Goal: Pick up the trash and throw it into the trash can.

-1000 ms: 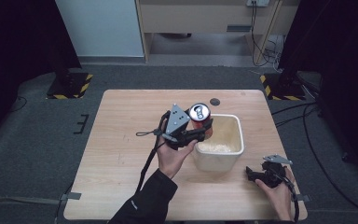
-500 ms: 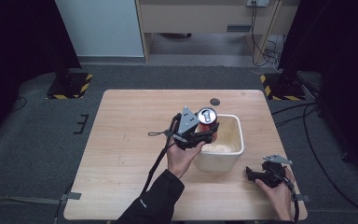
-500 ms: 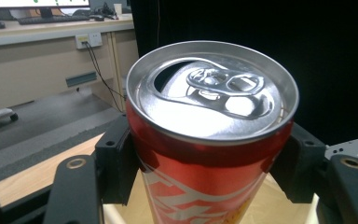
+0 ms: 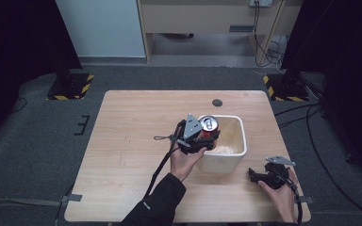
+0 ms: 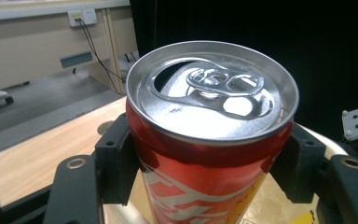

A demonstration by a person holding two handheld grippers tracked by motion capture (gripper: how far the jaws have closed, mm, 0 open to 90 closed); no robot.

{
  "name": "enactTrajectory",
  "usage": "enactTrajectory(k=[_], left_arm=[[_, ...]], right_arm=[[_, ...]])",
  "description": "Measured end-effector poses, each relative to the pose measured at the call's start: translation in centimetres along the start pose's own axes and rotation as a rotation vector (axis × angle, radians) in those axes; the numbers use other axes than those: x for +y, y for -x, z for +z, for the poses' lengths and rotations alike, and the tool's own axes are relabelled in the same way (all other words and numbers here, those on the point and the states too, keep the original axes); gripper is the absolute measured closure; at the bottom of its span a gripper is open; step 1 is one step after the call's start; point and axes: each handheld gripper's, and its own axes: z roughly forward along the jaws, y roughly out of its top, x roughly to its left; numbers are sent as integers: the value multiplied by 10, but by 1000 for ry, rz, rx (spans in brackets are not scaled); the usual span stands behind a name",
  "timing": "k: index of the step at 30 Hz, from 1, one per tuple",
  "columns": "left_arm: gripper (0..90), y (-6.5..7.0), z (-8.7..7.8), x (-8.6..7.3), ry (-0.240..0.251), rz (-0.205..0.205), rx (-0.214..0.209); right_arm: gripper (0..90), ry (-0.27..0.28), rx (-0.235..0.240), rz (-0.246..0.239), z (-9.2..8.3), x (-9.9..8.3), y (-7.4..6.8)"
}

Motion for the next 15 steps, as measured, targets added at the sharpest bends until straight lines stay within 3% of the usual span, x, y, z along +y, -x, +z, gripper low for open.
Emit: enactTrajectory(k=[15], left_arm=[[331, 3, 10, -22, -62, -4, -35]], right_arm=[[26, -1, 1, -2, 0, 0, 0]])
